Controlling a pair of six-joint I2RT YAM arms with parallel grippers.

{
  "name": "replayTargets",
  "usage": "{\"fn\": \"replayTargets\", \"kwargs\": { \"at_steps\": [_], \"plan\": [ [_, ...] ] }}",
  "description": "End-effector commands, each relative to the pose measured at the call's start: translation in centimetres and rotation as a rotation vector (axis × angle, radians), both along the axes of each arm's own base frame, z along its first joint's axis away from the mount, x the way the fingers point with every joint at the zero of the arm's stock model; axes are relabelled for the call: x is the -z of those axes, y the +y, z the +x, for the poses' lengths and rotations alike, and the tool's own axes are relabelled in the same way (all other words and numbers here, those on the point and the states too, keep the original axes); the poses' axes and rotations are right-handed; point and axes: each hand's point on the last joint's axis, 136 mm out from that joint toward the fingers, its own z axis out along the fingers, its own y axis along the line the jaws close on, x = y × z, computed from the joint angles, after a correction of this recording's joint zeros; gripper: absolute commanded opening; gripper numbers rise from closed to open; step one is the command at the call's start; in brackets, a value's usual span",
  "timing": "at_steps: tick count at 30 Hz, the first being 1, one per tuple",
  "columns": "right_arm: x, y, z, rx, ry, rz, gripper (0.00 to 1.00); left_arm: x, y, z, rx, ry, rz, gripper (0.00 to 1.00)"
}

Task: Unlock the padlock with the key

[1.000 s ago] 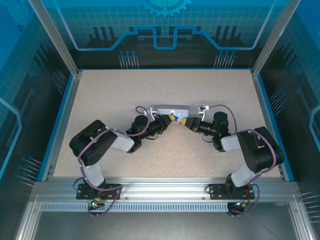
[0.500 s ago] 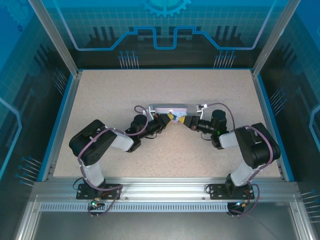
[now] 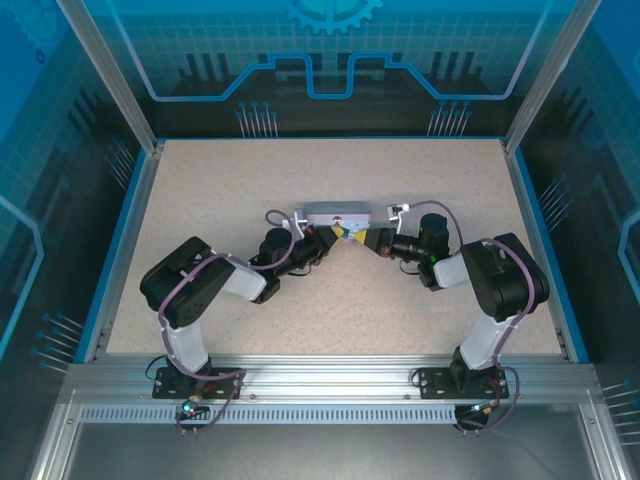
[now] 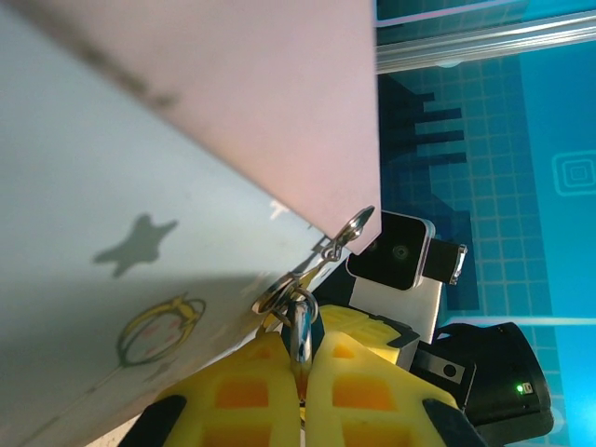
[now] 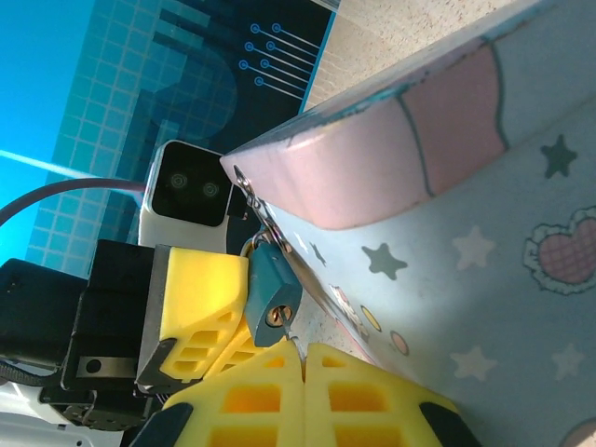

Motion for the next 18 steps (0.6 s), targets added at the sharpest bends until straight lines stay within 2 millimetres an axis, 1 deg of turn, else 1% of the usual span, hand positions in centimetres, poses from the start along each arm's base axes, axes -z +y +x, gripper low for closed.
{"fn": "replayTargets", "kwargs": {
  "at_steps": [1,7,10,13,16,18],
  "plan": [
    [-1.7,1.2,0.1,-0.063,-0.054,0.028,0.02,-1.8,-3.1,-3.5,0.203,-0.072,-0.076,0.00],
    [-1.3,1.9,-0.4,-0.097,-0.025,0.026,0.03,-1.4,-3.3,-3.3,0.207,-0.066,-0.080,0.00],
    [-0.6,2.1,-0.6,-0.103,-0.010,0.005,0.03,-1.4,-3.3,-3.4,0.212,-0.067,-0.075,0.00],
    [-0.4,2.2,-0.2,-0.099,-0.007,0.010,0.03,-1.4,-3.4,-3.5,0.217,-0.065,-0.072,0.00],
    [-0.5,2.9,-0.1,-0.118,-0.008,0.017,0.03,-1.4,-3.5,-3.4,0.216,-0.066,-0.074,0.00],
    [-0.1,3.5,-0.3,-0.132,0.001,0.010,0.03,-1.5,-3.5,-3.3,0.212,-0.071,-0.076,0.00]
  ]
}}
